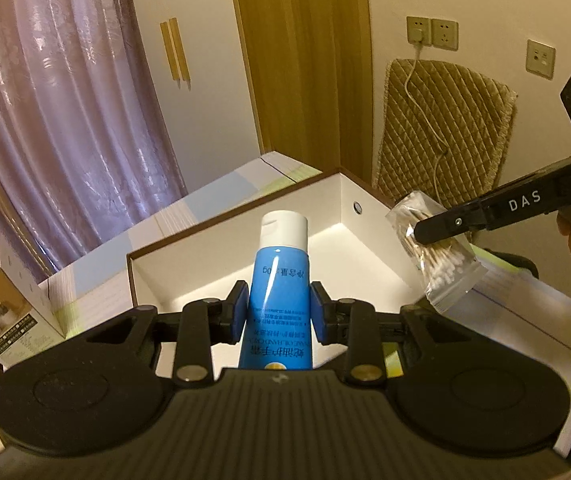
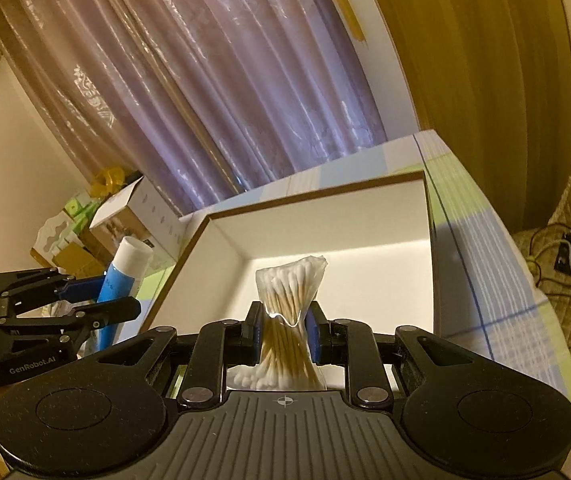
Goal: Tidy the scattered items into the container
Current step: 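Carry both items over the box and release them inside with both tools, then withdraw both tools from the box back toward the table items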
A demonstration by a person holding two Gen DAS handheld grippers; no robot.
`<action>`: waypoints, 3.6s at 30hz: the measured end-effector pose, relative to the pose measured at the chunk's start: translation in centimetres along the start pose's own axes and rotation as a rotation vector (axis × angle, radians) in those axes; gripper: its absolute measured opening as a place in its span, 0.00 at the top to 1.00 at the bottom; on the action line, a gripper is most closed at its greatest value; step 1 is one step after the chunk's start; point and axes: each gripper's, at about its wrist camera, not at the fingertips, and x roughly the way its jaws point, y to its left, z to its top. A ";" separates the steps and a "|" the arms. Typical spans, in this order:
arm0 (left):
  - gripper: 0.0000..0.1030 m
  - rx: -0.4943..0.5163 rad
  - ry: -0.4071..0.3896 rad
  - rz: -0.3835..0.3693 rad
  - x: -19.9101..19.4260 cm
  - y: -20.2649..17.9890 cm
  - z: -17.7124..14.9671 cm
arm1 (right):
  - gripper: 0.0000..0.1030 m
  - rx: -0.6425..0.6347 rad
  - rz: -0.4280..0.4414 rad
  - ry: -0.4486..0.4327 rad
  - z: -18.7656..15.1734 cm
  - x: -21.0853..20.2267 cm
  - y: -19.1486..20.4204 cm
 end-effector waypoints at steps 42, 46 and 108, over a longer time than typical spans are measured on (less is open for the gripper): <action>0.87 -0.221 0.252 -0.007 15.5 3.1 -1.6 | 0.76 -0.113 -0.127 0.293 0.9 14.8 -3.0; 0.90 -0.241 0.290 -0.009 16.7 3.3 -2.0 | 0.76 -0.122 -0.158 0.340 0.2 15.7 -3.2; 0.11 -0.236 0.271 0.132 3.8 2.3 -2.4 | 0.07 -0.175 -0.278 0.263 -1.9 6.5 4.3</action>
